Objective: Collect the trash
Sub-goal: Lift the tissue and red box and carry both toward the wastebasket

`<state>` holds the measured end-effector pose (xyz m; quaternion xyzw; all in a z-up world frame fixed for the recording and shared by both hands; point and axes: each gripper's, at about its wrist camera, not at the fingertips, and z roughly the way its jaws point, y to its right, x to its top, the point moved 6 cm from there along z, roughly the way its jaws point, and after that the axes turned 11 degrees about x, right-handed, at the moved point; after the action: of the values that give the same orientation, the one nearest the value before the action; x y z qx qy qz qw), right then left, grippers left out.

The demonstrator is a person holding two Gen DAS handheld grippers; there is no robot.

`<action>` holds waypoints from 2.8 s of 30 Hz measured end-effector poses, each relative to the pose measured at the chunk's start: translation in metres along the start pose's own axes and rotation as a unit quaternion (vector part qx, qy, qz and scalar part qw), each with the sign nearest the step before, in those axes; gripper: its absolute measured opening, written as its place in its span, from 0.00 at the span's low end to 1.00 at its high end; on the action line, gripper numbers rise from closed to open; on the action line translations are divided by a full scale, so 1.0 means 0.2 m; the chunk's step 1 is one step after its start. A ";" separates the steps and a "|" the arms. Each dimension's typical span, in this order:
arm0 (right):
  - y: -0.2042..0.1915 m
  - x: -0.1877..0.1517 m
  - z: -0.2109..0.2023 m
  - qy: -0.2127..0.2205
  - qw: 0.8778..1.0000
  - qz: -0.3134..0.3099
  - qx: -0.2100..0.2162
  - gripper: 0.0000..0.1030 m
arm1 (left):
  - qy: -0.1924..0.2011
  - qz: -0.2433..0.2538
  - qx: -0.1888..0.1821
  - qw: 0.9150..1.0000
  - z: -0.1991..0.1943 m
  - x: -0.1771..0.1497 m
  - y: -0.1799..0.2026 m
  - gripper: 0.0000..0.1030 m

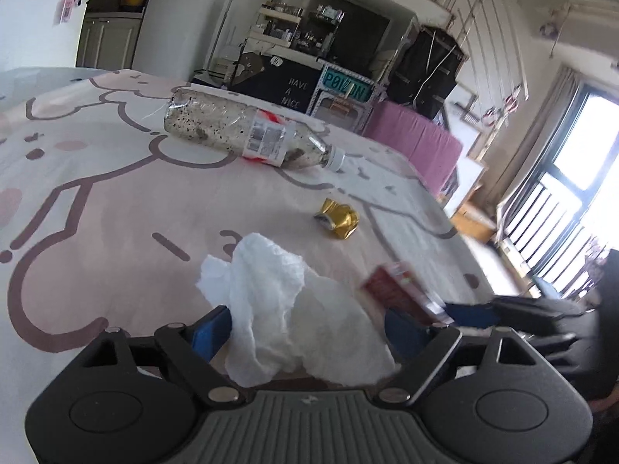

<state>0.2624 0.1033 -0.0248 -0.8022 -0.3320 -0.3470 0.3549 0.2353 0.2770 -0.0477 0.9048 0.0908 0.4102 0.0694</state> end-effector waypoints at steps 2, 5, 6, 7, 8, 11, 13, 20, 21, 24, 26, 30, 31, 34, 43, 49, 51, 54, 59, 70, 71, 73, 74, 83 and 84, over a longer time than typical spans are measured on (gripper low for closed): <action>0.04 -0.01 -0.04 0.008 1.000 0.013 -0.011 0.50 | -0.003 0.021 0.017 1.000 0.01 -0.01 0.03 0.83; 0.08 -0.03 -0.09 0.017 0.999 0.028 -0.023 0.50 | -0.007 0.047 0.039 0.998 0.03 -0.03 0.10 0.83; 0.09 -0.03 -0.10 0.018 0.999 0.031 -0.025 0.50 | -0.007 0.056 0.049 0.997 0.04 -0.04 0.12 0.83; 0.10 -0.03 -0.11 0.019 0.999 0.034 -0.027 0.50 | -0.007 0.065 0.060 0.996 0.05 -0.04 0.14 0.83; 0.11 -0.04 -0.12 0.020 0.999 0.036 -0.029 0.50 | -0.005 0.072 0.071 0.995 0.05 -0.04 0.15 0.83; 0.12 -0.04 -0.13 0.022 0.999 0.038 -0.031 0.50 | 0.002 0.075 0.095 0.993 0.06 -0.05 0.16 0.70; 0.12 -0.05 -0.14 0.023 0.998 0.038 -0.035 0.50 | 0.008 0.071 0.112 0.991 0.05 -0.05 0.14 0.58; 0.11 -0.06 -0.15 0.014 0.998 0.036 -0.054 0.50 | 0.023 0.046 0.126 0.991 -0.01 -0.03 0.09 0.19; 0.11 -0.06 -0.15 0.012 0.998 0.036 -0.058 0.50 | 0.025 0.044 0.125 0.991 -0.01 -0.03 0.10 0.17; 0.11 -0.07 -0.16 0.010 0.997 0.040 -0.066 0.50 | 0.034 0.037 0.127 0.991 -0.04 -0.04 0.10 0.15; 0.11 -0.07 -0.17 0.009 0.996 0.041 -0.074 0.50 | 0.039 0.035 0.127 0.991 -0.07 -0.04 0.12 0.15; 0.10 -0.06 -0.22 0.015 0.995 0.044 -0.083 0.50 | 0.051 0.035 0.127 0.990 -0.13 -0.03 0.17 0.15; 0.10 -0.06 -0.24 0.018 0.995 0.044 -0.086 0.50 | 0.055 0.036 0.128 0.990 -0.15 -0.03 0.19 0.15; 0.09 -0.05 -0.31 0.027 0.994 0.046 -0.094 0.50 | 0.064 0.042 0.130 0.989 -0.20 -0.03 0.25 0.15; 0.10 -0.06 -0.57 0.060 0.990 0.046 -0.119 0.50 | 0.089 0.052 0.118 0.988 -0.33 -0.01 0.46 0.15; 0.15 -0.09 -0.78 0.084 0.984 0.053 -0.146 0.50 | 0.101 0.062 0.098 0.988 -0.38 -0.01 0.65 0.15; 0.18 -0.11 -0.85 0.090 0.982 0.056 -0.157 0.50 | 0.103 0.069 0.089 0.988 -0.38 -0.01 0.72 0.15; 0.23 -0.15 -0.96 0.099 0.978 0.065 -0.173 0.50 | 0.104 0.078 0.076 0.989 -0.38 -0.02 0.82 0.15; 0.30 -0.22 -1.13 0.112 0.970 0.078 -0.199 0.50 | 0.107 0.096 0.050 0.988 -0.35 -0.03 1.02 0.15; 0.53 -0.44 -1.46 0.126 0.951 0.127 -0.253 0.50 | 0.078 0.151 -0.013 0.985 -0.18 -0.12 1.47 0.15; 0.56 -0.46 -1.47 0.126 0.949 0.133 -0.257 0.50 | 0.074 0.156 -0.017 0.985 -0.16 -0.13 1.51 0.15; 0.62 -0.51 -1.52 0.127 0.944 0.145 -0.267 0.50 | 0.065 0.168 -0.028 0.983 -0.11 -0.16 1.59 0.15; 0.64 -0.53 -1.54 0.127 0.942 0.151 -0.271 0.50 | 0.060 0.175 -0.033 0.982 -0.08 -0.17 1.63 0.15; 0.97 -0.78 -1.68 0.117 0.918 0.220 -0.307 0.50 | -0.011 0.206 -0.063 0.977 0.27 -0.28 1.85 0.15; 1.00 -0.81 -1.68 0.115 0.916 0.228 -0.309 0.50 | -0.021 0.208 -0.065 0.976 0.31 -0.30 1.87 0.15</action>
<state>0.2232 -0.3168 -0.0500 -0.8802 0.0266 -0.4321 0.1947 0.2847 -0.1038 -0.0571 0.9060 -0.1275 0.4014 0.0427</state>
